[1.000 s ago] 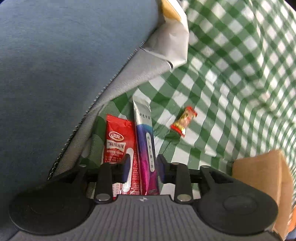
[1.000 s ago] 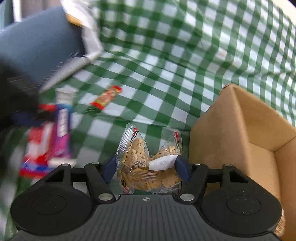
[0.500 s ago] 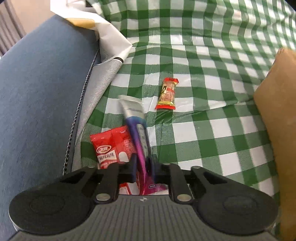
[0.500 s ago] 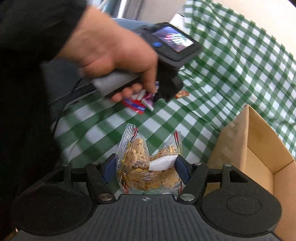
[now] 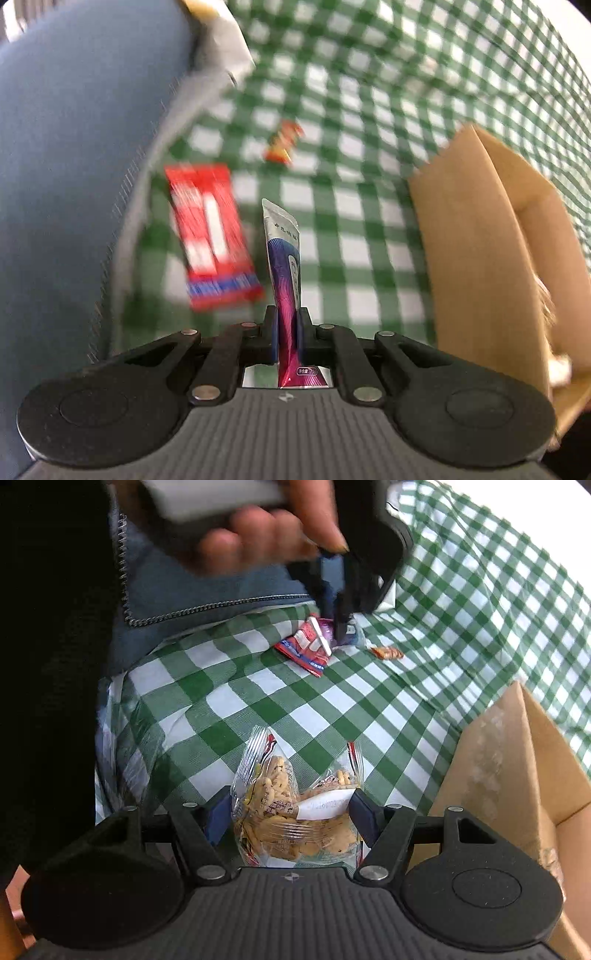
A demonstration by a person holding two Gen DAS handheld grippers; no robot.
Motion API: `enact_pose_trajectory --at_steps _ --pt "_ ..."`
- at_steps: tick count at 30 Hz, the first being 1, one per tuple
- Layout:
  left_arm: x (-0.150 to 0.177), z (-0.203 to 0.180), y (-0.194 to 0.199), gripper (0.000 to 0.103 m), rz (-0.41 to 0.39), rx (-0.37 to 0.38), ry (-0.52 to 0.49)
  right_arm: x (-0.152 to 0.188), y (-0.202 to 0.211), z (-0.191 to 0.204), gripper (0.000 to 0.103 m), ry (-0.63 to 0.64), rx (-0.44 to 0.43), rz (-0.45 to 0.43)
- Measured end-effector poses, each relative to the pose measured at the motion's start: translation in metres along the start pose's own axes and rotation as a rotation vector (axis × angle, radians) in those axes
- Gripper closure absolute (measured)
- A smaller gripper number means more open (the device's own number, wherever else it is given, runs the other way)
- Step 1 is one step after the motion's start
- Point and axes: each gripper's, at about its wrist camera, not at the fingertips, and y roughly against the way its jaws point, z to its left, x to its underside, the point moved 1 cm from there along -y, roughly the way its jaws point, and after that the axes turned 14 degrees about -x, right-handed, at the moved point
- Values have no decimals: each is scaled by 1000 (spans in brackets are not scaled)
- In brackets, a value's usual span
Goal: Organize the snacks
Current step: 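Lift the purple tube with the left tool while the right tool lifts the cookie bag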
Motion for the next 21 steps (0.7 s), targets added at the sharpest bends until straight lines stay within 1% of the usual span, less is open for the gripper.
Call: enact_pose_trajectory --at_steps 2,4,6,7,10,15,18,21 --pt "5 -6 -10 92 63 2 -38 1 -4 -2 34 -31 -10 4" --pt "12 -9 -21 92 121 -34 -71 3 -8 -3 34 -58 -18 7" --pt "14 -14 -28 91 147 -80 -95 3 -8 -4 33 -67 -22 4" --pt "13 -15 -30 88 155 -92 -93 4 -7 -5 33 -74 -24 3" --pt "10 -19 -35 78 156 -114 -85 4 -7 -9 33 -100 -34 -1" --pt "9 -32 -39 71 150 -137 -140 6 -12 -8 33 -98 -26 10" --pt "11 -29 -38 71 136 -151 -177 7 -14 -7 33 -94 -20 16" --pt "10 -31 -38 79 120 -155 -198 7 -14 -7 35 -93 -21 15"
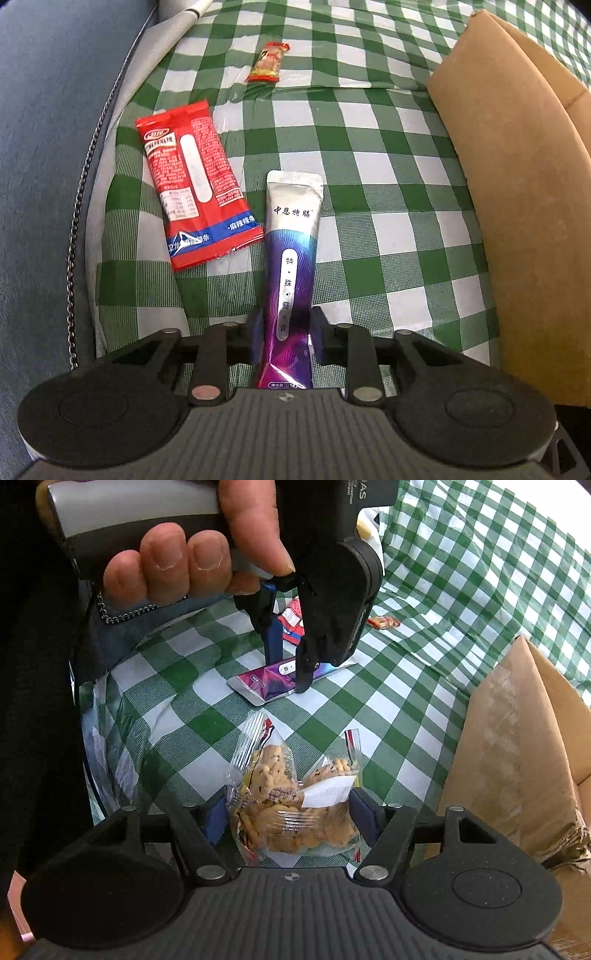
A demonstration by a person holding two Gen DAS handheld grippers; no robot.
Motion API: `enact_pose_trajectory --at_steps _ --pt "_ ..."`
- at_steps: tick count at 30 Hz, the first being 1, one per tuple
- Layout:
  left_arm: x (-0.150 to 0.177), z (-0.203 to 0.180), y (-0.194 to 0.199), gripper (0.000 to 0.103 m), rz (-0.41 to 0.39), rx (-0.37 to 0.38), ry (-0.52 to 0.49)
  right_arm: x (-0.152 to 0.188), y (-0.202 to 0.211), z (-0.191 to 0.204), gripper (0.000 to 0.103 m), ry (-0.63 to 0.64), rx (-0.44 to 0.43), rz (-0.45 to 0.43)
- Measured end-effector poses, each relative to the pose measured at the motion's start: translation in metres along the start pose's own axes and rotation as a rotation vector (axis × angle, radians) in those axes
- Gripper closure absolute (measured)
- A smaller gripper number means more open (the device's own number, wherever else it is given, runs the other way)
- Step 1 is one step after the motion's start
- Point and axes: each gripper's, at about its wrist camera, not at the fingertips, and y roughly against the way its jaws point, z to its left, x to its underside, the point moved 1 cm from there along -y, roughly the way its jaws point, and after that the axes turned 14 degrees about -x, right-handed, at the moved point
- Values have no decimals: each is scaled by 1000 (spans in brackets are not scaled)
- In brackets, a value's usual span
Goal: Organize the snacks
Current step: 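Lift the purple tube with the left tool while the right tool lifts the cookie bag, then carry the cookie bag over the box with the right tool while the left tool carries the purple tube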
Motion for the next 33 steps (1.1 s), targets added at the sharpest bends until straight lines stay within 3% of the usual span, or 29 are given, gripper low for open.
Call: enact_pose_trajectory --at_steps 4,12,23,33 --pt "-1 4 6 90 -25 21 21 0 4 3 40 11 9 -8" --pt "-8 18 23 91 -98 69 121 -1 18 3 44 0 13 -45" --pt "-15 47 46 93 -210 75 308 -5 35 3 45 -13 -1 -112" --pt "-3 66 98 93 -414 107 468 -37 117 -16 45 -45 -20 -327"
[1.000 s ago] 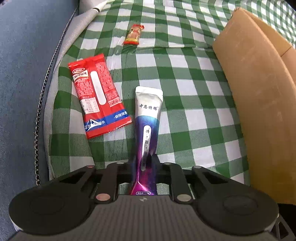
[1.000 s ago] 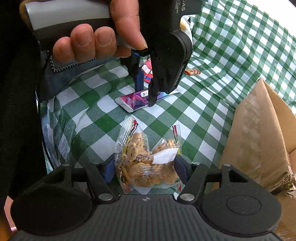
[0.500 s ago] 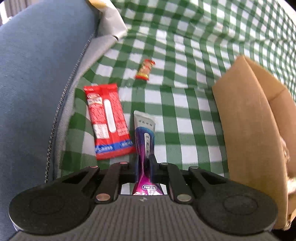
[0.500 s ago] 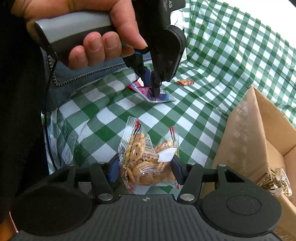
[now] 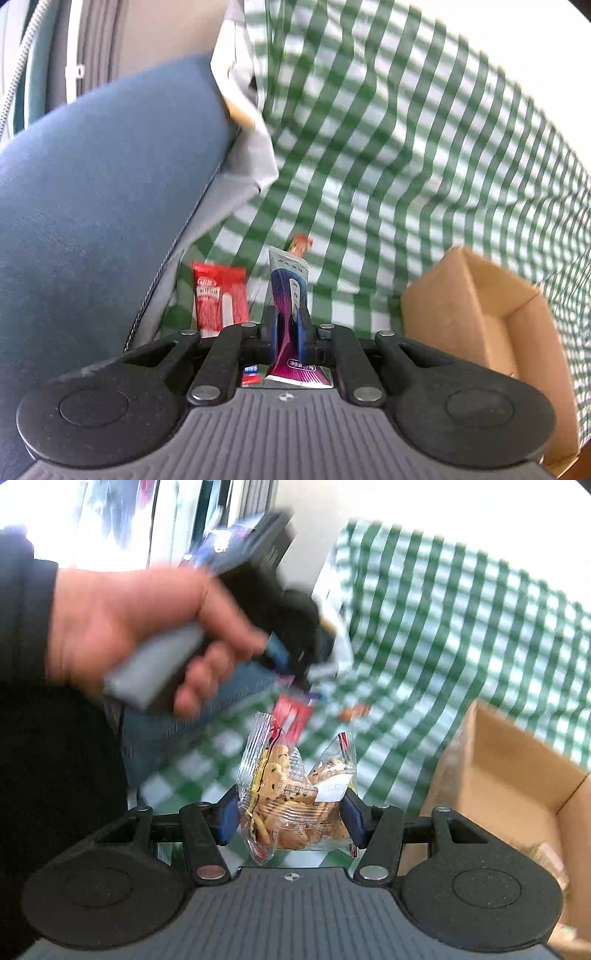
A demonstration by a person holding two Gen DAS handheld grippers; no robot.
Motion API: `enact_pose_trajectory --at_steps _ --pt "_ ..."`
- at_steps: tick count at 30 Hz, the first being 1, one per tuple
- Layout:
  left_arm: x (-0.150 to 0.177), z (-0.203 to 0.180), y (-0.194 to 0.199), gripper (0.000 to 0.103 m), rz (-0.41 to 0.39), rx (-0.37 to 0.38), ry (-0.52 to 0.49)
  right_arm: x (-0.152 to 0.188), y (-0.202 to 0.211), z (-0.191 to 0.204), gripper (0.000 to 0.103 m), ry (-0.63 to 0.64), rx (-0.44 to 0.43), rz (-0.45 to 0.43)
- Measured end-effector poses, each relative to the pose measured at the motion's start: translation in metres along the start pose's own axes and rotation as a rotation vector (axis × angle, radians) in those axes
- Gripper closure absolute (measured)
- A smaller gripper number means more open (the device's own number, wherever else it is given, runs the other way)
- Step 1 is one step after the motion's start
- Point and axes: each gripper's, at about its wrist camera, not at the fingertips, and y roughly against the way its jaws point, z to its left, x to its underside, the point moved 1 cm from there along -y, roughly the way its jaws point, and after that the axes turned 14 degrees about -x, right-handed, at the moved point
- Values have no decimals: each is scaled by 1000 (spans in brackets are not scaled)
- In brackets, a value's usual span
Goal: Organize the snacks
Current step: 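Carry the cookie bag over the box with the right tool while the left tool carries the purple tube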
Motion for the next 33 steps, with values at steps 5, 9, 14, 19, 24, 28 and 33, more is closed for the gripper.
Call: enact_pose_trajectory --at_steps 5,9,14,19,24,28,33 --pt "3 -10 18 93 -74 16 -5 -25 57 -32 45 24 27 -127" --pt "6 -26 30 93 -143 31 -43 -18 83 -81 45 15 113 -169" --pt "12 -49 41 93 -217 75 -72 11 92 -128 45 -160 196 -227" --pt "18 -74 45 93 -255 117 -86 21 96 -154 45 -259 236 -262" --pt "26 -100 49 93 -293 171 -115 30 102 -175 45 -323 315 -281" --pt "33 -118 54 93 -321 204 -146 36 106 -183 45 -351 376 -293" --pt "40 -131 58 93 -342 242 -172 41 108 -191 45 -375 416 -296"
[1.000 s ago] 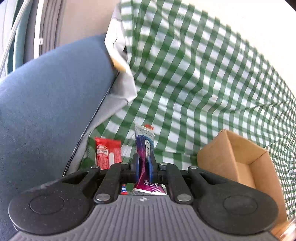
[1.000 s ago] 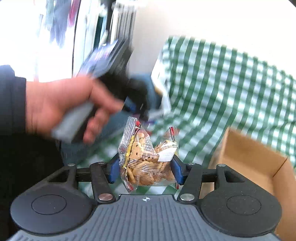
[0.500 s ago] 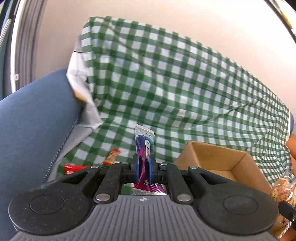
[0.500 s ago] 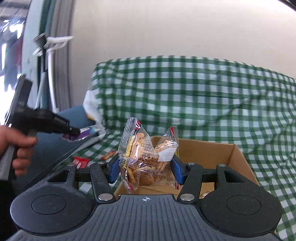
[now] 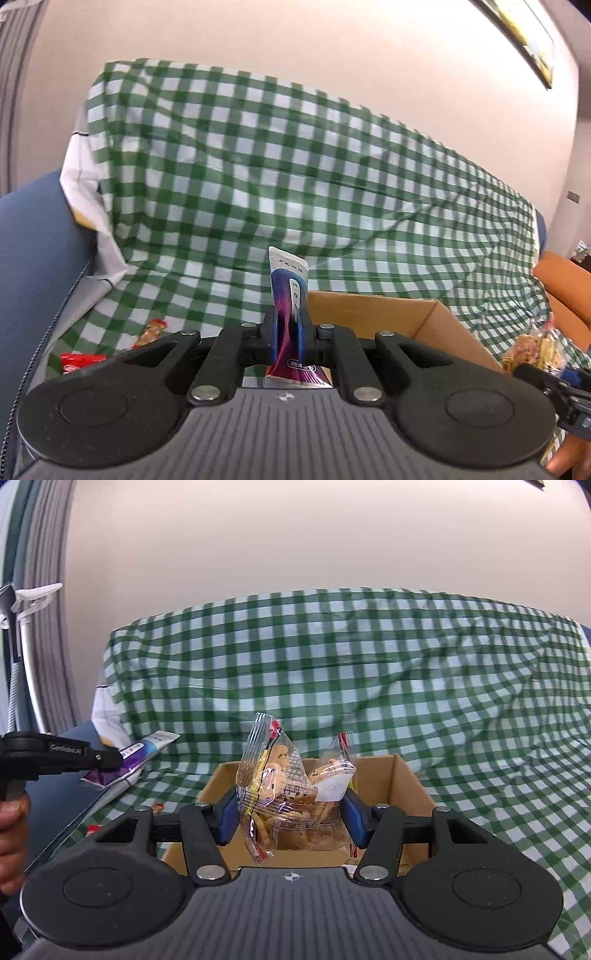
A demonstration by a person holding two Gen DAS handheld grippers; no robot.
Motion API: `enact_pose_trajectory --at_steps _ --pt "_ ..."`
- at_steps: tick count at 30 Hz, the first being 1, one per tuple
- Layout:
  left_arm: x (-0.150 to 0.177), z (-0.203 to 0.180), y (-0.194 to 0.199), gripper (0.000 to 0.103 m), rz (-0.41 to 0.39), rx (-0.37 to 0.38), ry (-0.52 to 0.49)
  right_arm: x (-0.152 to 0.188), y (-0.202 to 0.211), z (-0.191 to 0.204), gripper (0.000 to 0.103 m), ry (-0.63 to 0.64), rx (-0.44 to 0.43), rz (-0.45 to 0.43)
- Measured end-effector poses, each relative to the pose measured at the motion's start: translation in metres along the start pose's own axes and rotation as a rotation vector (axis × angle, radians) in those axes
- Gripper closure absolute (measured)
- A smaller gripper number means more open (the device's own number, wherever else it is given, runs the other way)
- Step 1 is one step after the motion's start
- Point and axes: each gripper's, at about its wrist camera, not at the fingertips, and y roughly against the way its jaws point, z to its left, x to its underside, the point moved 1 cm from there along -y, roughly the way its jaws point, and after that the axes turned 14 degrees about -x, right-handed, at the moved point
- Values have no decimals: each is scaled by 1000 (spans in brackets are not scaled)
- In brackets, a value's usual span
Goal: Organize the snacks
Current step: 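Carry the cookie bag over the box with the right tool while the left tool carries the purple tube, then hold the cookie bag above the box with the right tool while the left tool holds the purple tube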
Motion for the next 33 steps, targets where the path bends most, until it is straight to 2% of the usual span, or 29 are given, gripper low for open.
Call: enact_pose_trajectory --at_steps 18,33 --pt "5 -18 14 93 -54 73 -36 0 -2 0 45 -33 45 -12" --pt "12 -33 18 93 -68 133 -73 -2 -2 -2 45 -60 123 -31"
